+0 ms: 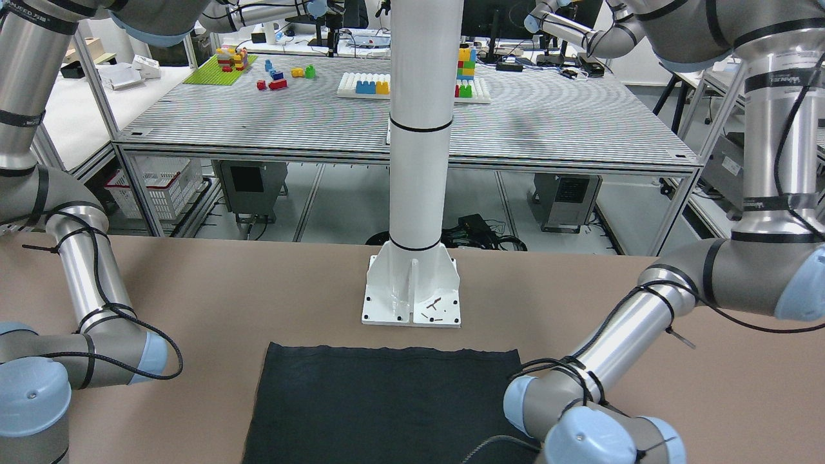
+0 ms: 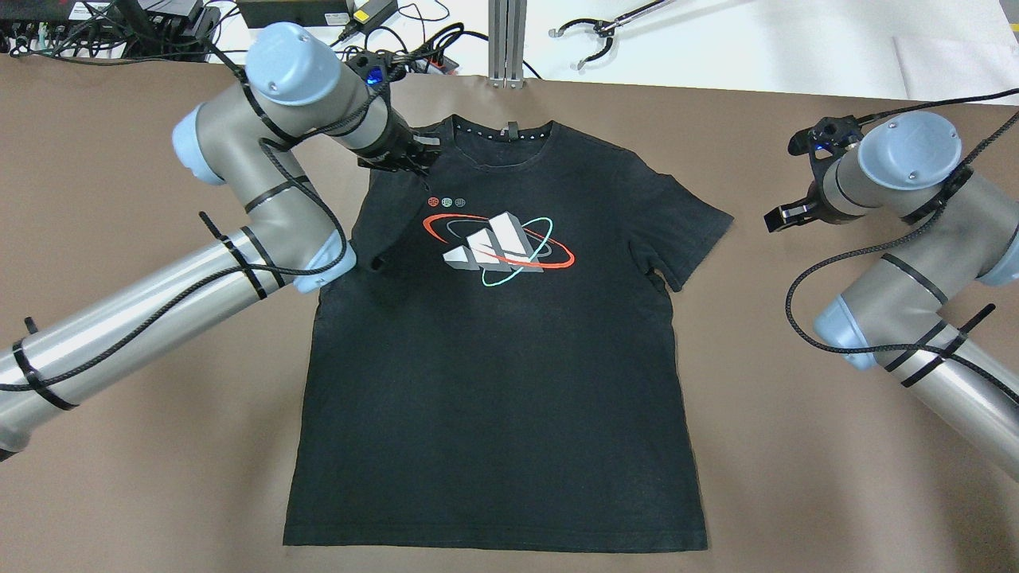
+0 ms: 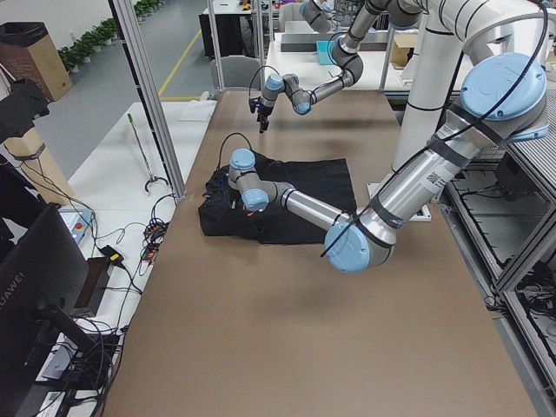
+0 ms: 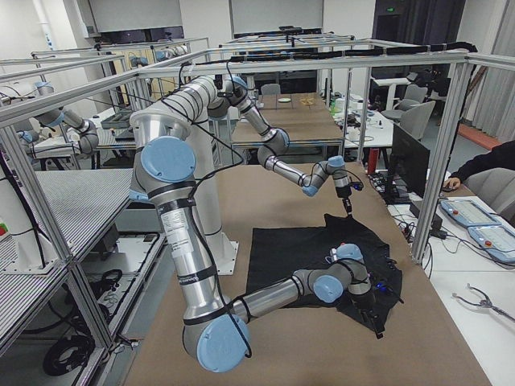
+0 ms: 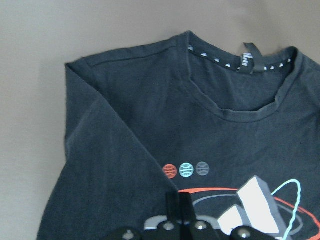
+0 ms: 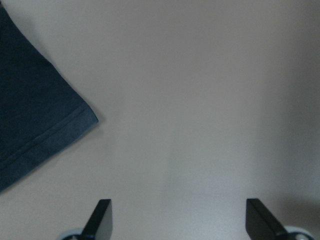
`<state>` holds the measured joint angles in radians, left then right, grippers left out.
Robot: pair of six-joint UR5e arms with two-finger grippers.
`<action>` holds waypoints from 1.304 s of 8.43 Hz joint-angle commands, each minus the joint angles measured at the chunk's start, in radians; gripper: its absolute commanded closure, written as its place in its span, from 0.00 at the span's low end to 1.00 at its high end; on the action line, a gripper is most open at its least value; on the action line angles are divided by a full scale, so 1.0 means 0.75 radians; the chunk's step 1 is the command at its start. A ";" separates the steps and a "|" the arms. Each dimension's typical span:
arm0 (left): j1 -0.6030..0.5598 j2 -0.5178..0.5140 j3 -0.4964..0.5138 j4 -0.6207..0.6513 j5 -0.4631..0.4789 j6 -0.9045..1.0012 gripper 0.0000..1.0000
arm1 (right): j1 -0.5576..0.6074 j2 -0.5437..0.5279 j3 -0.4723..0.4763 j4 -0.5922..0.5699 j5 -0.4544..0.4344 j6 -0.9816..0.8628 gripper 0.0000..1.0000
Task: Fold clothes
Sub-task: 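Grasp the sleeve nearest the left gripper and fold it inward across the chest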
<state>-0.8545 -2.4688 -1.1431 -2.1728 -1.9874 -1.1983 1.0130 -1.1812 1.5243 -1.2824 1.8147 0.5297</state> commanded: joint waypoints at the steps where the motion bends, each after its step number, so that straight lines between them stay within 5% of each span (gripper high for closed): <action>1: 0.149 -0.071 0.086 -0.001 0.238 -0.071 1.00 | -0.009 0.000 -0.001 0.000 0.000 0.016 0.06; 2: 0.155 -0.073 0.096 -0.005 0.261 -0.071 0.93 | -0.011 0.000 -0.003 0.000 0.000 0.020 0.06; 3: 0.153 -0.071 0.097 -0.009 0.261 -0.071 0.36 | -0.017 0.002 -0.005 0.000 0.000 0.020 0.06; 4: 0.153 -0.077 0.084 -0.009 0.261 -0.075 0.06 | -0.017 0.020 -0.014 0.000 0.000 0.024 0.06; 6: 0.131 -0.101 0.074 -0.011 0.245 -0.084 0.06 | -0.019 0.144 -0.152 0.040 0.004 0.099 0.06; 8: 0.137 -0.083 0.056 -0.013 0.253 -0.084 0.05 | -0.019 0.227 -0.397 0.350 0.081 0.240 0.06; 11: 0.141 -0.077 0.045 -0.011 0.261 -0.084 0.05 | -0.041 0.250 -0.537 0.623 0.104 0.475 0.08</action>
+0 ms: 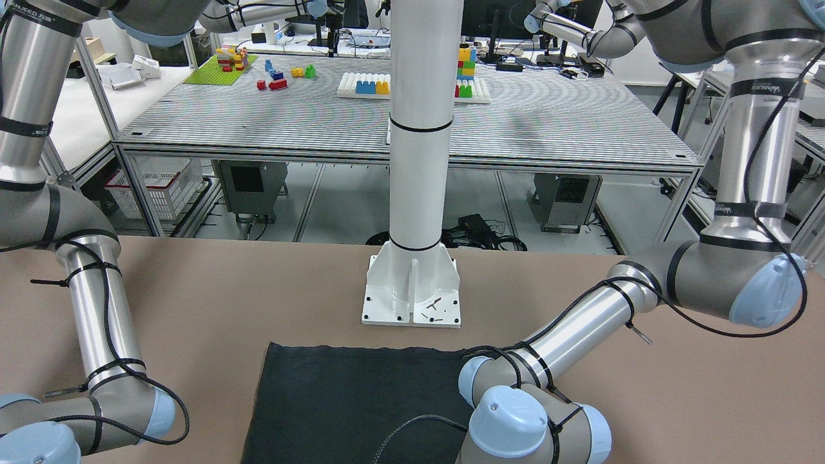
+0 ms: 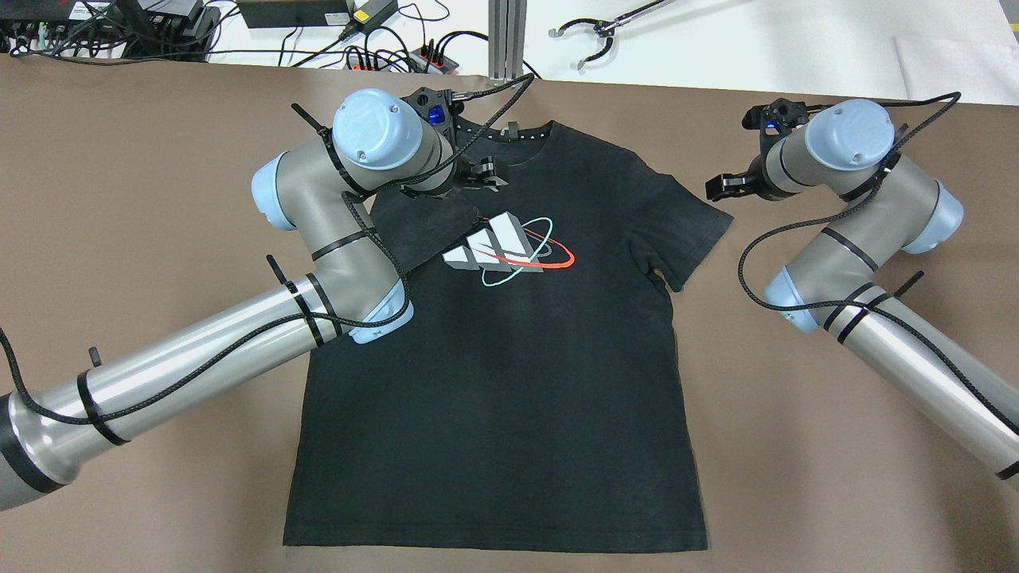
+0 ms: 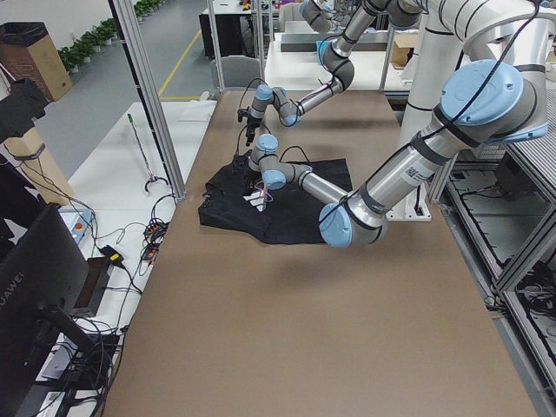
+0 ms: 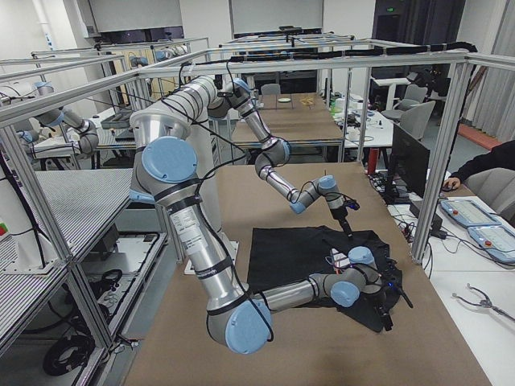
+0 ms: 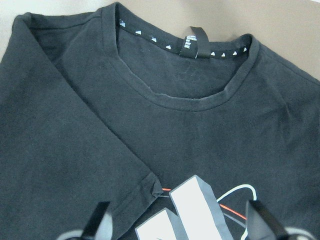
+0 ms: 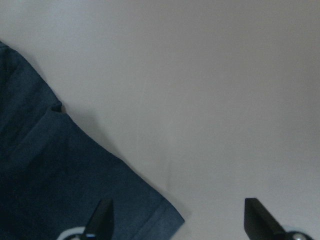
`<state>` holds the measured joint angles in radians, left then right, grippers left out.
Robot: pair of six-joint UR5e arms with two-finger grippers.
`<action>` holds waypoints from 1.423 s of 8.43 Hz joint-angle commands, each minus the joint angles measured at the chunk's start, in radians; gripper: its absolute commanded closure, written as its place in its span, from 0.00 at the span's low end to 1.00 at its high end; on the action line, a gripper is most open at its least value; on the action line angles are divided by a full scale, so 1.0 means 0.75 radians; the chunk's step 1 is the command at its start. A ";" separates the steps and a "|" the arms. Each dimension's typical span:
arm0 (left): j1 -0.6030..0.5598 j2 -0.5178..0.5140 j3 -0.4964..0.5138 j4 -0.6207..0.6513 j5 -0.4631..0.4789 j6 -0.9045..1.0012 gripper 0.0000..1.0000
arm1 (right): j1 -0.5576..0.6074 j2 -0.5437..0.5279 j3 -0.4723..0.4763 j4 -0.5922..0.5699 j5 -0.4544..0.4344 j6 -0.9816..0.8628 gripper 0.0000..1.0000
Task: Fold clothes
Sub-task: 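Grasp the sleeve nearest the left gripper and fold it inward across the chest, then grasp the sleeve nearest the right gripper and fold it inward across the chest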
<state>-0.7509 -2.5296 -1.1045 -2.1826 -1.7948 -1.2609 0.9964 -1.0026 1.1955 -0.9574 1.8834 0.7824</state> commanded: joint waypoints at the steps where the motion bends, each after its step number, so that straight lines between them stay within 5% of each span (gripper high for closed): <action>1: 0.003 0.004 -0.008 0.000 0.004 0.000 0.05 | -0.034 0.005 -0.145 0.277 0.007 0.179 0.10; 4: 0.003 0.004 -0.006 0.000 0.002 0.002 0.05 | -0.050 -0.033 -0.152 0.352 -0.018 0.200 0.19; 7: 0.003 0.004 -0.004 0.002 0.002 0.004 0.05 | -0.062 -0.050 -0.150 0.383 -0.020 0.229 0.53; 9: 0.003 0.002 -0.006 0.002 0.002 0.006 0.05 | -0.063 -0.048 -0.150 0.385 -0.030 0.235 0.67; 11: 0.003 0.002 -0.006 0.002 0.000 0.006 0.05 | -0.065 -0.044 -0.142 0.385 -0.038 0.243 1.00; 12: 0.003 0.000 -0.006 0.002 -0.002 0.006 0.05 | -0.063 -0.044 -0.136 0.385 -0.038 0.245 1.00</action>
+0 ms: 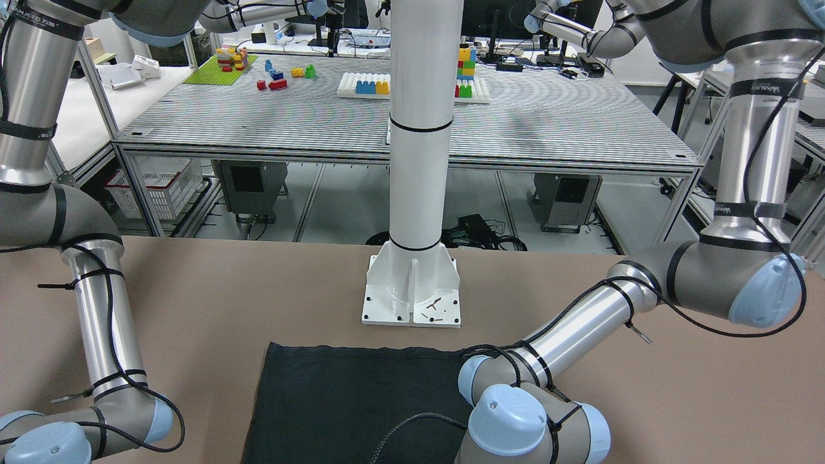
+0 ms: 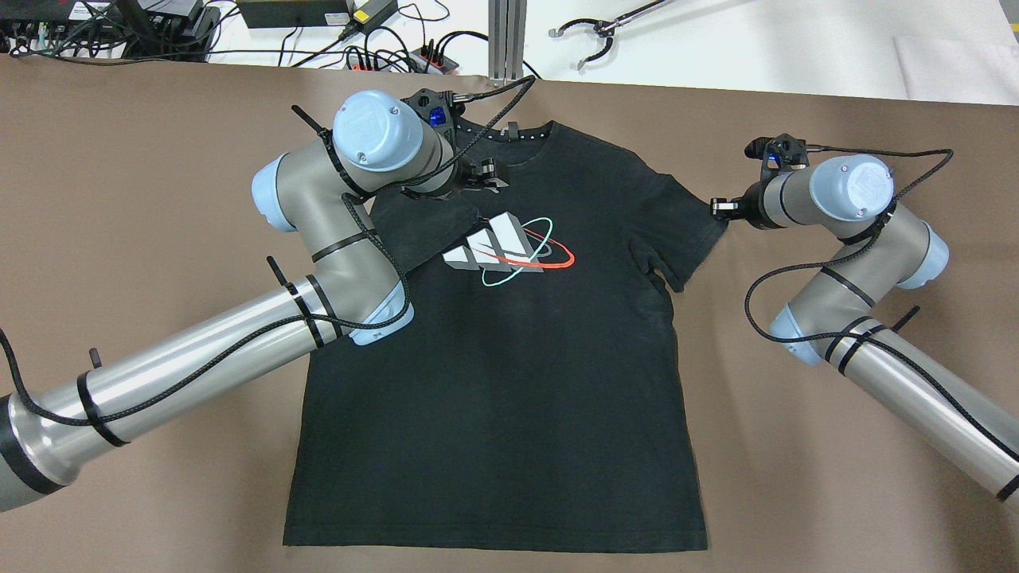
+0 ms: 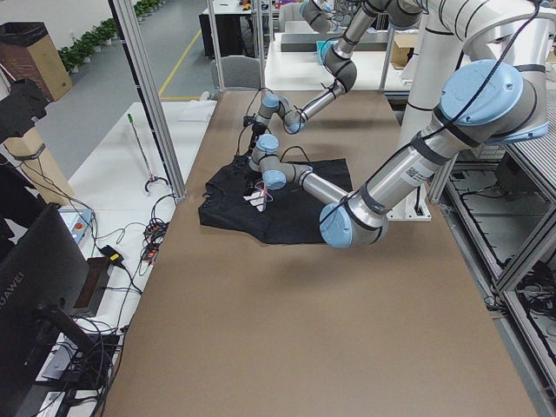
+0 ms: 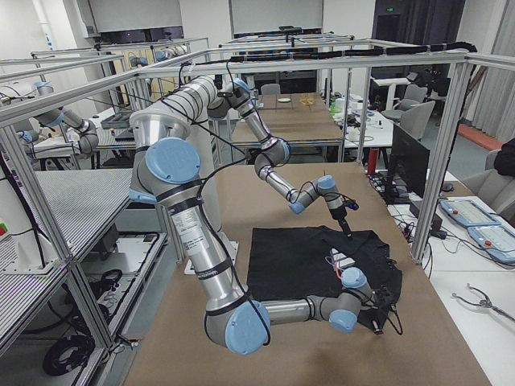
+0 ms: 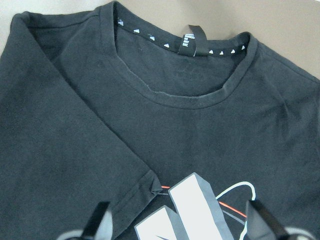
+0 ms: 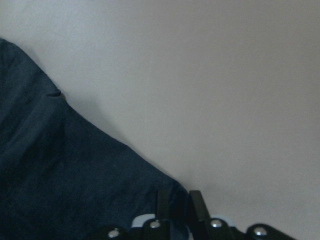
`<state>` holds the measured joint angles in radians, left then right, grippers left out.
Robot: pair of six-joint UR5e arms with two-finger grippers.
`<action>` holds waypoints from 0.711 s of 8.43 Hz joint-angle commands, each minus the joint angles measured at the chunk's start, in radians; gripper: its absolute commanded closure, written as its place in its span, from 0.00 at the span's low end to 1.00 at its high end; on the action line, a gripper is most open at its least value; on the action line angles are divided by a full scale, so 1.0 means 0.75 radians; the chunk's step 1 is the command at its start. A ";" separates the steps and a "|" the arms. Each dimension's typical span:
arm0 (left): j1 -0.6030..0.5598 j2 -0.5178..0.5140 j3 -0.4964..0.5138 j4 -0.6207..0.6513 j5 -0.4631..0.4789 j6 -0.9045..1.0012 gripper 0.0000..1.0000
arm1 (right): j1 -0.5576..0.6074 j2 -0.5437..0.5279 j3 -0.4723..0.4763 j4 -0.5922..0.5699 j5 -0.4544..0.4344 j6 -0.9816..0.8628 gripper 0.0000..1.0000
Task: Fold clothes
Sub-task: 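Grasp the sleeve nearest the right gripper and fold it inward across the chest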
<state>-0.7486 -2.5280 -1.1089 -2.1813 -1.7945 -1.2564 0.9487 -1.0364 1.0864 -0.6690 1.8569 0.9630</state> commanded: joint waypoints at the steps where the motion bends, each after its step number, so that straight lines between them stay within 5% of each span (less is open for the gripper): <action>1: 0.000 -0.002 0.000 0.000 -0.010 0.000 0.06 | 0.001 0.001 0.028 -0.002 -0.003 0.005 1.00; 3: -0.014 0.020 -0.043 0.002 -0.029 0.018 0.06 | 0.003 0.009 0.140 -0.044 -0.001 0.100 1.00; 6: -0.124 0.167 -0.084 -0.010 -0.178 0.179 0.06 | -0.001 0.201 0.316 -0.422 -0.001 0.308 1.00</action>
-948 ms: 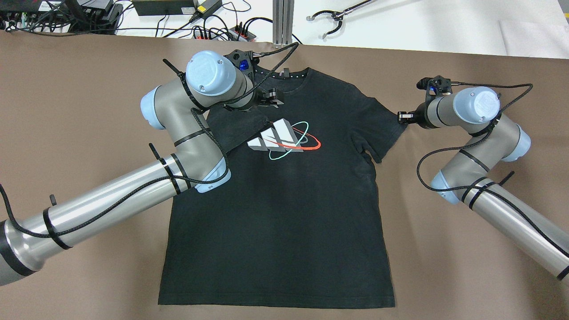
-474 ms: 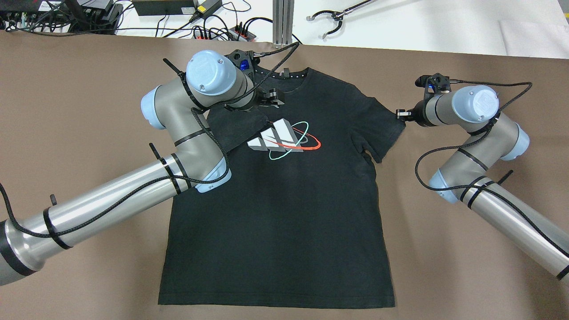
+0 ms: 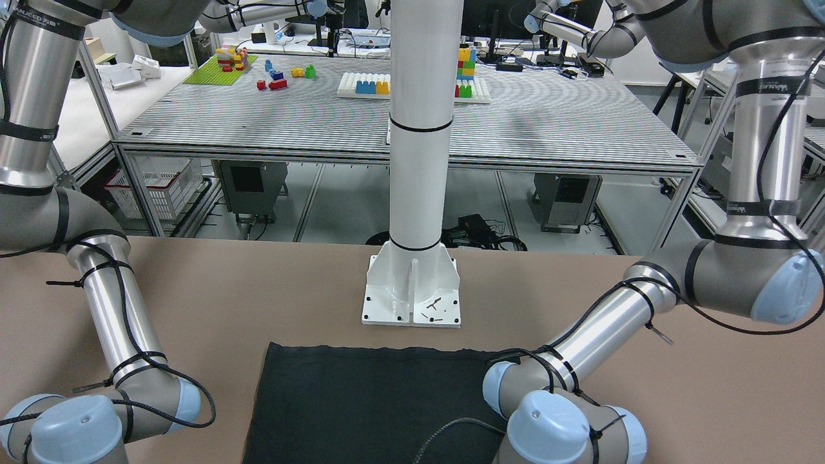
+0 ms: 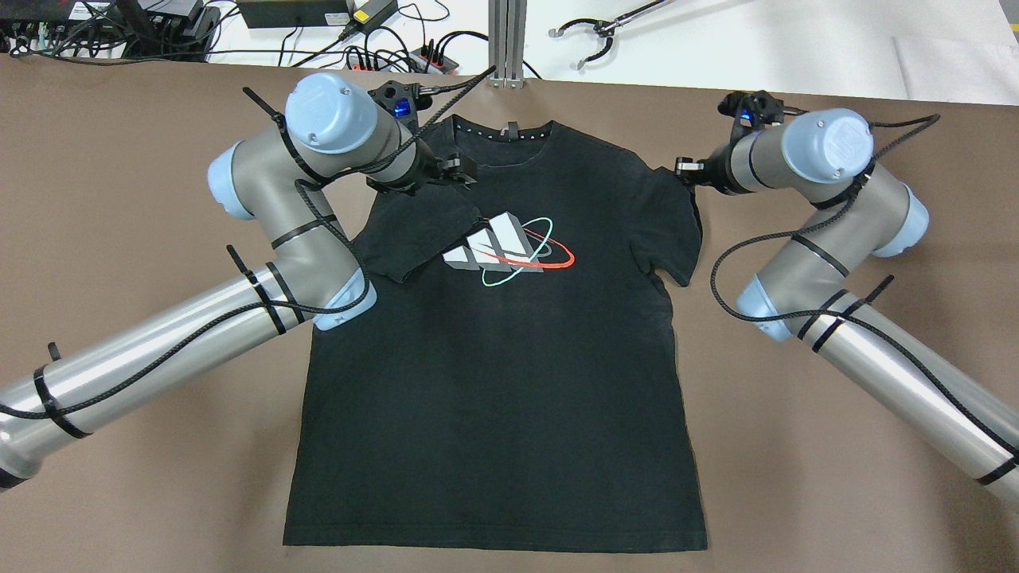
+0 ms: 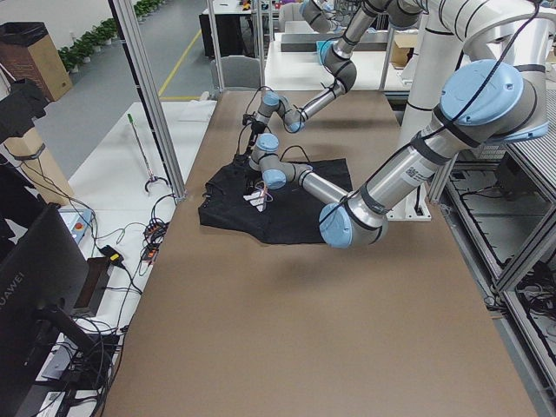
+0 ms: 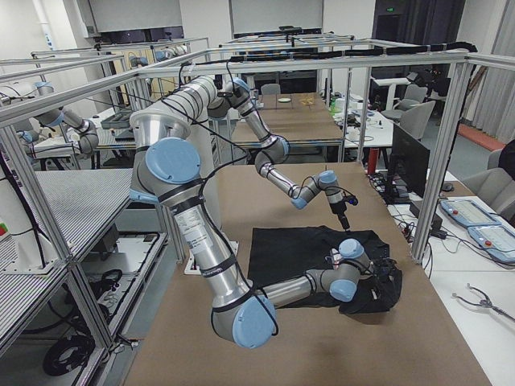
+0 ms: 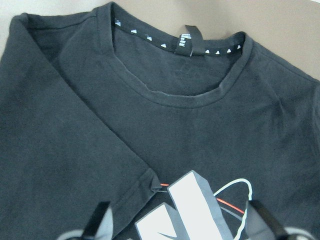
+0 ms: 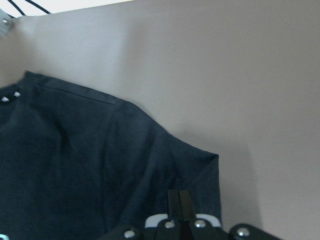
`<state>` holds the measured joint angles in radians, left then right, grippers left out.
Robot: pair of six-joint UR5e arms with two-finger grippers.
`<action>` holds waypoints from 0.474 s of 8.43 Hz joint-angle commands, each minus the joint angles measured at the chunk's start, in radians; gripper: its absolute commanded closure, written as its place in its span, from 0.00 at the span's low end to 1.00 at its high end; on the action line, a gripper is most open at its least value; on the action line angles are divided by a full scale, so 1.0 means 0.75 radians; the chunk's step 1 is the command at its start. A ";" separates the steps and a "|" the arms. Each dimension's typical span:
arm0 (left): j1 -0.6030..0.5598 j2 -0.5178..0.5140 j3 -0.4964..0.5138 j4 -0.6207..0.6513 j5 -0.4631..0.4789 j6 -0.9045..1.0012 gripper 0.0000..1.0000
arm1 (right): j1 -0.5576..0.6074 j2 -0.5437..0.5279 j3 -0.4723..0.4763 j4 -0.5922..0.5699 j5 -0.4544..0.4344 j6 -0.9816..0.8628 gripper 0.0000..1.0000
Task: Fold clothes
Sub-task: 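Grasp the sleeve nearest the right gripper and fold it inward across the chest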
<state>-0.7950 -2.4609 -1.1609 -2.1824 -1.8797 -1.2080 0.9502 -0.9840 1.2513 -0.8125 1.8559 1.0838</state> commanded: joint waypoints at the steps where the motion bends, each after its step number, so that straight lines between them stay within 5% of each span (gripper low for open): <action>1: -0.075 0.111 -0.015 -0.041 -0.067 0.158 0.05 | -0.045 0.253 0.081 -0.327 -0.004 0.284 1.00; 2: -0.089 0.123 -0.013 -0.064 -0.069 0.175 0.06 | -0.115 0.380 0.052 -0.472 -0.065 0.399 1.00; 4: -0.091 0.123 -0.009 -0.064 -0.069 0.193 0.06 | -0.278 0.475 -0.040 -0.500 -0.342 0.506 1.00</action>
<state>-0.8579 -2.3749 -1.1698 -2.2238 -1.9295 -1.0814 0.8451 -0.7103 1.2793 -1.1382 1.7591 1.3731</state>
